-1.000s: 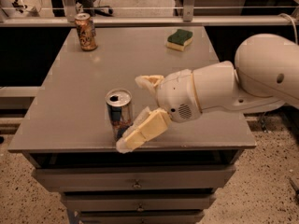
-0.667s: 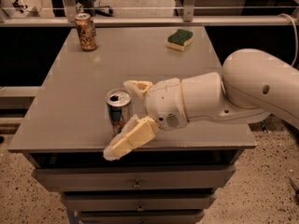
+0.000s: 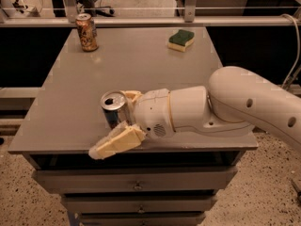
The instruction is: Pick redbull can
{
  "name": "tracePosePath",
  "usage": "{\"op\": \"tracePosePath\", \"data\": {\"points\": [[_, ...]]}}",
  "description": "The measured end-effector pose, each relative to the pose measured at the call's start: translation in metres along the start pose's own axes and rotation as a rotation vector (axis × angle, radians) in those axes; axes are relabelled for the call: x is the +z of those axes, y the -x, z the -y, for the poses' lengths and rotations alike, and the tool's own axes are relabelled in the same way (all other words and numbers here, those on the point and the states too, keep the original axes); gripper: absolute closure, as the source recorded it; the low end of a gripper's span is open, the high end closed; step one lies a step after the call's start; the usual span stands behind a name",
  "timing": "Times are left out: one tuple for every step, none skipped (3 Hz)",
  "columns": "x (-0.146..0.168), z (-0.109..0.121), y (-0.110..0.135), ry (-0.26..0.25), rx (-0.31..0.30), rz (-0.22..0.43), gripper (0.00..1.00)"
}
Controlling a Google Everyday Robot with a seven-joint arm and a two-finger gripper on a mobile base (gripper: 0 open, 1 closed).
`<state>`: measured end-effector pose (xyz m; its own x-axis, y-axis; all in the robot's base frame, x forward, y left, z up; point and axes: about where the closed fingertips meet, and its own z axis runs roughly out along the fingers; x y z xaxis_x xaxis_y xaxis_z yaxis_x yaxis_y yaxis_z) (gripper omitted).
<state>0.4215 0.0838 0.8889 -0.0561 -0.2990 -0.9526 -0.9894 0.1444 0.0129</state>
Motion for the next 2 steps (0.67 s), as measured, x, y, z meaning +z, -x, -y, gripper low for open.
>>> {"op": "tracePosePath", "data": {"points": [[0.004,0.01,-0.006,-0.023,0.001,0.003,0.41],[-0.004,0.029,-0.005,-0.065,-0.001,-0.007,0.65]]}}
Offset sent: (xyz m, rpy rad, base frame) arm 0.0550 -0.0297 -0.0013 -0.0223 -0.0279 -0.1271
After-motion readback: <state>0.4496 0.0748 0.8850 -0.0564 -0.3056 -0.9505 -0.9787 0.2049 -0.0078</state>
